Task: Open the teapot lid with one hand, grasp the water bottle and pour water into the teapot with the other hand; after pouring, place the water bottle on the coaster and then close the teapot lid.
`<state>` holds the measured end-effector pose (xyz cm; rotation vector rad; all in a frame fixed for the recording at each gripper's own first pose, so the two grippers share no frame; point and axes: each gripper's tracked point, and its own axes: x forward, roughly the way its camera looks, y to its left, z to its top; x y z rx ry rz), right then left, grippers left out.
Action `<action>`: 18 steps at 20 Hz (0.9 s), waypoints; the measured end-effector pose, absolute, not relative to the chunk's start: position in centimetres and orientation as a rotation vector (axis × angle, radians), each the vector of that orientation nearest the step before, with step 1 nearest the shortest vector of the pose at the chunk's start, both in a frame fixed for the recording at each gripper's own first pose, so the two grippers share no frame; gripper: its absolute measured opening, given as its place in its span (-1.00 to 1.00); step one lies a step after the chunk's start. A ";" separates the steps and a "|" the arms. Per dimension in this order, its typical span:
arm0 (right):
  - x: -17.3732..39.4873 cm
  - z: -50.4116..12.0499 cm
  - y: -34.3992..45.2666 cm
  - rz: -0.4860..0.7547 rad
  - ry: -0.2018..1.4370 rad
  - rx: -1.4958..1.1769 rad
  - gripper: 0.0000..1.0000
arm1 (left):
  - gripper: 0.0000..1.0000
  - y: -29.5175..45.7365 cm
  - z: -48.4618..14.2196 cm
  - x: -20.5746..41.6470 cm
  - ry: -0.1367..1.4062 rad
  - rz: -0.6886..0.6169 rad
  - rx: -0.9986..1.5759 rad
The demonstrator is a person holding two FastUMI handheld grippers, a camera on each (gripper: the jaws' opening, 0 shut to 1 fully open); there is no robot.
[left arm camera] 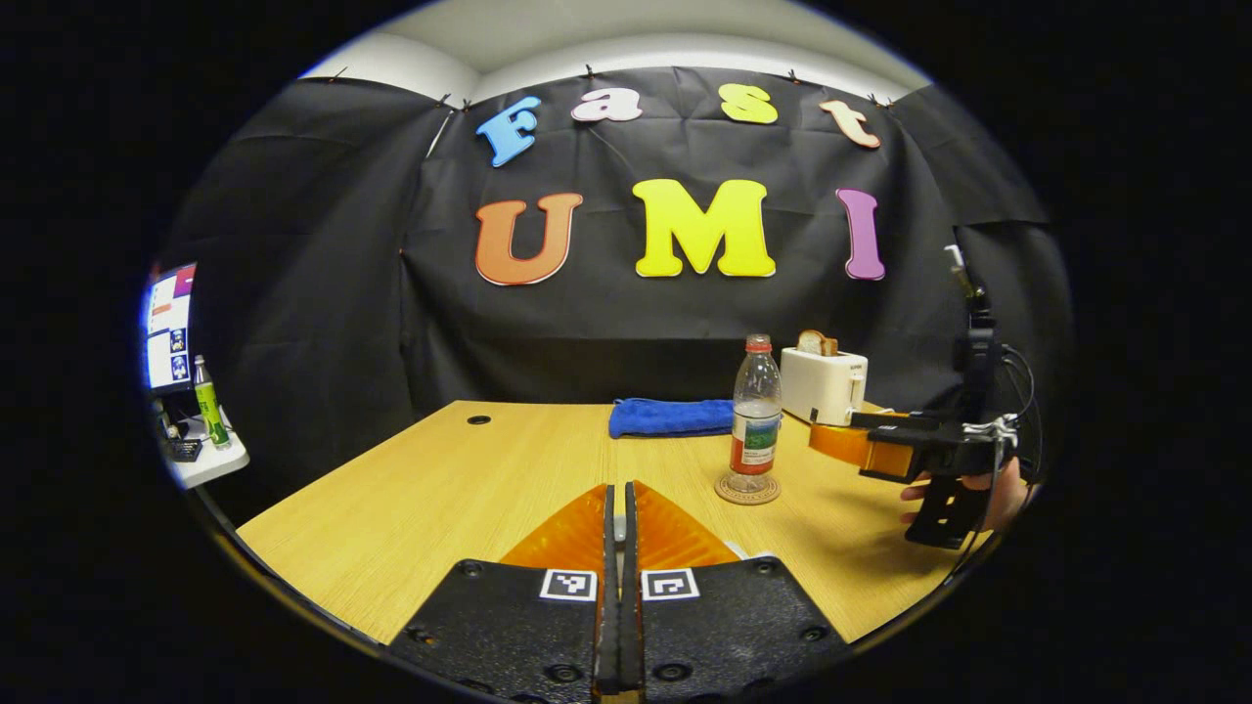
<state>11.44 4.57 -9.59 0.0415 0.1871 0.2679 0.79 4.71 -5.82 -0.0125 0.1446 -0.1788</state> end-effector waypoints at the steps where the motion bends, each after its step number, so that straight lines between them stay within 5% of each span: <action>1: 10.5 -9.6 3.6 0.252 0.178 0.048 0.89 | -0.94 3.7 -5.9 0.9 0.141 -0.194 -0.018; 12: 4.7 -7.0 -4.3 0.076 0.035 -0.102 0.92 | -0.95 -1.0 -9.6 3.2 0.162 -0.235 -0.078; 18: 4.1 -7.8 -4.3 0.086 0.039 -0.134 0.87 | -0.95 -1.6 -10.8 3.1 0.184 -0.232 -0.080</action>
